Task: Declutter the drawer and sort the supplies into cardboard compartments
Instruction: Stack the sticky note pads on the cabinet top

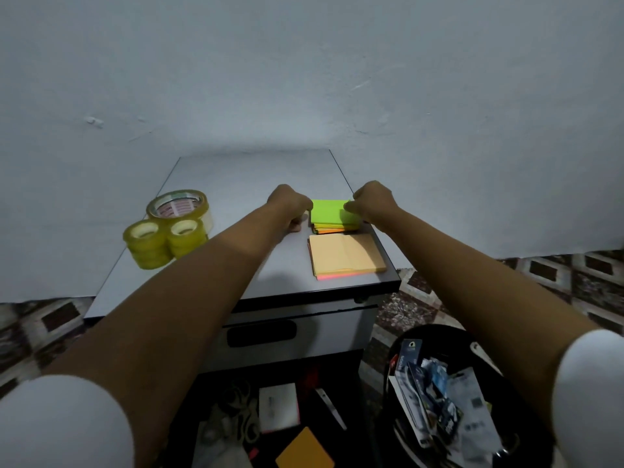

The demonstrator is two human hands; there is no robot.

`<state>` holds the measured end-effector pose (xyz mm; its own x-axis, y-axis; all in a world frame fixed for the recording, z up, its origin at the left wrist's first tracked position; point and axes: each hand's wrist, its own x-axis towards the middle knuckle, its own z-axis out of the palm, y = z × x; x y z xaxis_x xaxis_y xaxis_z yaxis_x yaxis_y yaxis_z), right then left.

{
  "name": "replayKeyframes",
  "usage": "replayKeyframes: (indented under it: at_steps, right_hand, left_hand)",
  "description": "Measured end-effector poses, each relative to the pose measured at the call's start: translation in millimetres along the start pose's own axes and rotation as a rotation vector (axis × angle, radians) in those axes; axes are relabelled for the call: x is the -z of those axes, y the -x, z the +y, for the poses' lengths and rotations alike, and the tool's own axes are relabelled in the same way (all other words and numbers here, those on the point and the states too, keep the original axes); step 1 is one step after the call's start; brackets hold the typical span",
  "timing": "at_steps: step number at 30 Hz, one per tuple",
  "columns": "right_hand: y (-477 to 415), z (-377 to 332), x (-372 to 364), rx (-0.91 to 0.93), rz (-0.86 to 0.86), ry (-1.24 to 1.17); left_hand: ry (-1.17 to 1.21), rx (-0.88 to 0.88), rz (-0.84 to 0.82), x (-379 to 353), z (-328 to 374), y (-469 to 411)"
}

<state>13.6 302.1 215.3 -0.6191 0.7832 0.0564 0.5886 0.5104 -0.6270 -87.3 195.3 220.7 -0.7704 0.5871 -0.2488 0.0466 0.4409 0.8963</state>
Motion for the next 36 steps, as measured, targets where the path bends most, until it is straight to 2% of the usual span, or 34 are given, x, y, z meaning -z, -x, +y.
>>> replayKeyframes:
  at_steps: [5, 10, 16, 20, 23, 31, 36]
  right_hand:
    - [37.8, -9.2, 15.5, 0.130, -0.001, -0.071]
    - [100.7, -16.7, 23.6, 0.245, -0.089, -0.136]
    - [173.9, -8.9, 3.2, 0.291, -0.232, -0.168]
    - [211.1, 13.0, -33.5, 0.251, -0.374, -0.168]
    - [234.5, 38.9, -72.2, 0.194, -0.457, -0.131]
    - [276.3, 109.2, -181.0, -0.041, -0.729, 0.068]
    - [278.1, 138.7, -219.9, -0.145, -0.745, 0.203]
  left_hand:
    - [-0.100, -0.226, 0.023, 18.3, -5.4, 30.3]
    - [-0.203, -0.435, 0.017, 33.8, -34.4, 92.4]
    - [-0.168, -0.430, -0.023, 43.7, -92.4, 154.8]
    - [-0.265, -0.445, -0.034, 47.5, -140.3, 181.3]
    - [-0.327, -0.361, -0.090, 44.8, -186.4, 188.9]
    - [-0.511, 0.044, -0.246, 12.9, -322.9, 188.5]
    - [-0.559, 0.192, -0.246, -15.5, -370.7, 191.7]
